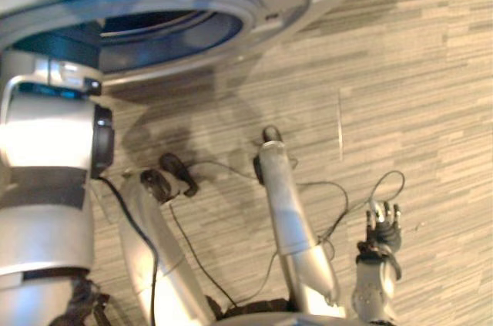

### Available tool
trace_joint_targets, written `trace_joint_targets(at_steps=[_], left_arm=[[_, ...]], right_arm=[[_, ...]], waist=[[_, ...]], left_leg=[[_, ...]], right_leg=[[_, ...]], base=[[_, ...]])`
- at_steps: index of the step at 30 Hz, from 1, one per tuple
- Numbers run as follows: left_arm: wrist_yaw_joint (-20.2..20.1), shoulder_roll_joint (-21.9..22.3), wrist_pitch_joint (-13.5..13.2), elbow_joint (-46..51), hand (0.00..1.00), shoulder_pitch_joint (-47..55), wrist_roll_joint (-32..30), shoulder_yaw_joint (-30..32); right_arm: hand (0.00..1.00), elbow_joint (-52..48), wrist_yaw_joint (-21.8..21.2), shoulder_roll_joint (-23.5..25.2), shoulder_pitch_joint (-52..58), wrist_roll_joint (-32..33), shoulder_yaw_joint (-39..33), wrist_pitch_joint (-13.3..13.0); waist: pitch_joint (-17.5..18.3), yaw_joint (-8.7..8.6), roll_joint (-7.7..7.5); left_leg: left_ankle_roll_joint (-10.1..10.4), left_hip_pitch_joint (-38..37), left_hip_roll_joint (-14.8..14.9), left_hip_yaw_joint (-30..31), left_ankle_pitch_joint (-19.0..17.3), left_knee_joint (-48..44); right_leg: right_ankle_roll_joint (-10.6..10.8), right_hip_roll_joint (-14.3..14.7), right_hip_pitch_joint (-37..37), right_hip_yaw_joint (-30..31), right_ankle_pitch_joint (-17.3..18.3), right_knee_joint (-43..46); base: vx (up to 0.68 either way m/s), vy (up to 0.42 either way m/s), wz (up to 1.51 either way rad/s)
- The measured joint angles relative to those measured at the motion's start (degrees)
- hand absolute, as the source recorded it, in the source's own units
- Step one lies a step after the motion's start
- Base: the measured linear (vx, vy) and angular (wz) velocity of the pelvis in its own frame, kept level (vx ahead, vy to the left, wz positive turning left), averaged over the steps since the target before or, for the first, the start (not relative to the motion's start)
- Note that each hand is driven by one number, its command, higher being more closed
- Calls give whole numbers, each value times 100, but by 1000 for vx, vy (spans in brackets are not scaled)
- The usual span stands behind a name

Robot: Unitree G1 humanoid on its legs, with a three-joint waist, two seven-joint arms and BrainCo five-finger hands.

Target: Pick up the laundry basket with both hands and put the clothes into the washing machine.

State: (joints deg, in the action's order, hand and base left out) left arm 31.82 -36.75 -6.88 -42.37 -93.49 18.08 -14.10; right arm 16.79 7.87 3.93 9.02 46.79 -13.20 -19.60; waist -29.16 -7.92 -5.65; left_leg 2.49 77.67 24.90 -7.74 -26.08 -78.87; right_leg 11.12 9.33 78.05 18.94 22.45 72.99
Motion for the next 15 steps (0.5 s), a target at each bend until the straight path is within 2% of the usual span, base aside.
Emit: trace_joint_targets(at_steps=[2, 7, 9, 15], left_arm=[[-159, 0, 158, -75, 0, -21, -247, -63], [-837, 4, 205, -107, 0, -27, -439, -165], [-932, 4, 211, -128, 0, -27, -545, -165], [-1066, 19, 372, -277, 0, 2, -1568, -97]], right_arm=[[0, 6, -68, -3, 22, 16, 28, 0], [0, 257, -198, -7, 49, 135, 97, 8], [0, 288, -205, -13, 79, 227, 227, 8], [0, 432, -308, -26, 151, 227, 473, 10]], waist=[[0, -29, 0], [-15, -70, 24], [-16, -67, 25], [-76, -53, 42]], left_leg=[[-1, 20, -13, 33, 0, -7], [-2, 51, -65, 124, 1, -2], [-1, 56, -67, 132, 1, 12], [8, 67, -77, 181, 10, 99]], right_leg=[[1, -11, -8, -23, 0, -3], [1, -36, -42, -92, 0, -36], [1, -35, -44, -98, -1, -57], [1, -35, -91, -152, -42, -195]], base=[[-37, 63, 4], [-35, 65, 3], [-26, 44, 0], [-23, 49, -1]])
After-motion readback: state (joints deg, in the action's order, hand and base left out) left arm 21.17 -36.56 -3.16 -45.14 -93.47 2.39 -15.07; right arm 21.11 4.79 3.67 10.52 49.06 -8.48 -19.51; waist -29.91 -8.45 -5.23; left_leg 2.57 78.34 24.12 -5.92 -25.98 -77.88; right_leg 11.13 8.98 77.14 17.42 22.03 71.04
